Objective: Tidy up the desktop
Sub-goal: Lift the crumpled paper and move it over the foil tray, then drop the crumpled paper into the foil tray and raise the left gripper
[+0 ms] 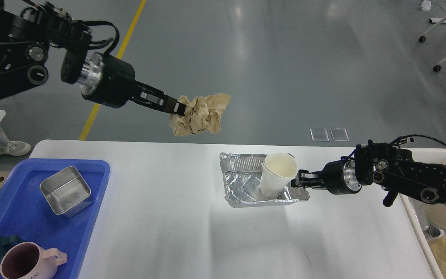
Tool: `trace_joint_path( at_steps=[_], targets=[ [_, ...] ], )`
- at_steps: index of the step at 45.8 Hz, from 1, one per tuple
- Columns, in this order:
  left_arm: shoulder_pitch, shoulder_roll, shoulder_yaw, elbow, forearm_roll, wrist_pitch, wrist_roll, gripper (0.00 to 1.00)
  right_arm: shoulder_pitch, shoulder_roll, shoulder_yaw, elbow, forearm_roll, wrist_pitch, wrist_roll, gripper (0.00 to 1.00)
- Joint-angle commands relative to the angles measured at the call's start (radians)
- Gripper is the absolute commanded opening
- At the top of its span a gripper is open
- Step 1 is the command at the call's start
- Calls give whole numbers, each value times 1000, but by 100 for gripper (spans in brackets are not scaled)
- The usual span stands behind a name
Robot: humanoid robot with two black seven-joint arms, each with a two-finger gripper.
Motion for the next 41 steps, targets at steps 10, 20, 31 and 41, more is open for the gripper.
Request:
trace_joint_path(
  at_steps=[10,20,31,41],
  targets=[
    [88,-172,-1,41,1,64,31,6,6,3,1,1,2,0,1,0],
    [127,-262,5,113,1,70,35,6,7,3,3,1,17,0,3,0],
    [208,-322,5,198,1,82,48,7,18,2,6,4,37,2,9,0],
    [222,-362,0,224,-4,125,48,19,21,0,6,6,38,2,9,0]
  ],
)
